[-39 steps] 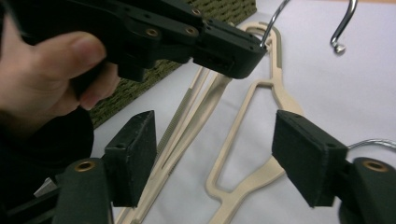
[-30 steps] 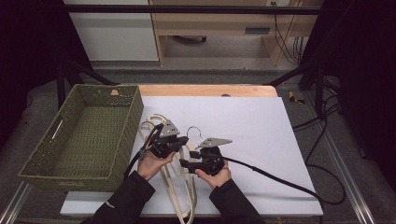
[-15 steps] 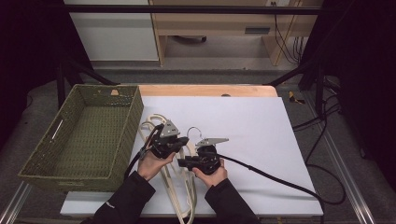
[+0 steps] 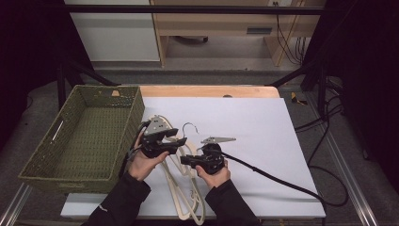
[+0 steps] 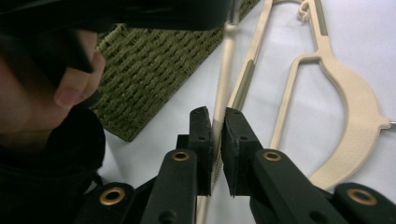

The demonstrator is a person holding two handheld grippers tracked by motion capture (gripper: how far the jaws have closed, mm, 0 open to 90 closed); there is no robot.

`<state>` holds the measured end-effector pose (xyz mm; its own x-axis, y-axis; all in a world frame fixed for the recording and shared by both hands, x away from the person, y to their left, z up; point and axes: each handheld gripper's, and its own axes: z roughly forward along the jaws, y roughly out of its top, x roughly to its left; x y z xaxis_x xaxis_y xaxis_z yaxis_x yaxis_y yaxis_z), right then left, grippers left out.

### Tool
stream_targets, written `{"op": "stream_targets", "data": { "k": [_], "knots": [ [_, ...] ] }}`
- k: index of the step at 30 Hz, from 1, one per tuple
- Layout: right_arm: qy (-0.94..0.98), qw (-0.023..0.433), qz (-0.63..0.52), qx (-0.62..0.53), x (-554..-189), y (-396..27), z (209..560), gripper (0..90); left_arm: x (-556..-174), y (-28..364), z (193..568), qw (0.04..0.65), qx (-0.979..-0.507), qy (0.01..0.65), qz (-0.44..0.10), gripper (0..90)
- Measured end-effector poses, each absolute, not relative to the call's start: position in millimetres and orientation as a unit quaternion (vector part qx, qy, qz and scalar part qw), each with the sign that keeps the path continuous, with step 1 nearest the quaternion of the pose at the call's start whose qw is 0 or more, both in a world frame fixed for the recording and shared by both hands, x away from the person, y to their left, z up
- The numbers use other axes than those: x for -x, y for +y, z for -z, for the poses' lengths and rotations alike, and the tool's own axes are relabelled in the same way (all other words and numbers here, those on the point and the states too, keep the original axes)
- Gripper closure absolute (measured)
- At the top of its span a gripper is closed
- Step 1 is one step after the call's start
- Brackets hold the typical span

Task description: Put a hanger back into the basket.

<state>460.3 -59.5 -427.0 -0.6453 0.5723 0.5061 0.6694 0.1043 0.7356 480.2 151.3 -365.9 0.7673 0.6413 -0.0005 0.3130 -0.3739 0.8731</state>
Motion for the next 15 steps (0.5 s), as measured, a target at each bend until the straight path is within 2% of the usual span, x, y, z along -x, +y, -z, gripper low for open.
{"op": "stream_targets", "data": {
  "k": [7, 15],
  "knots": [
    [-0.750, 0.029, 0.525, 0.402, -458, -70, 413, 86.6, -464, 173, 348, 0.504, -0.796, 0.280, -0.183, 21.5],
    [-0.772, 0.017, 0.532, 0.348, -461, -92, 392, 87.1, -454, 186, 349, 0.489, -0.808, 0.272, -0.183, 14.1]
  ]
}}
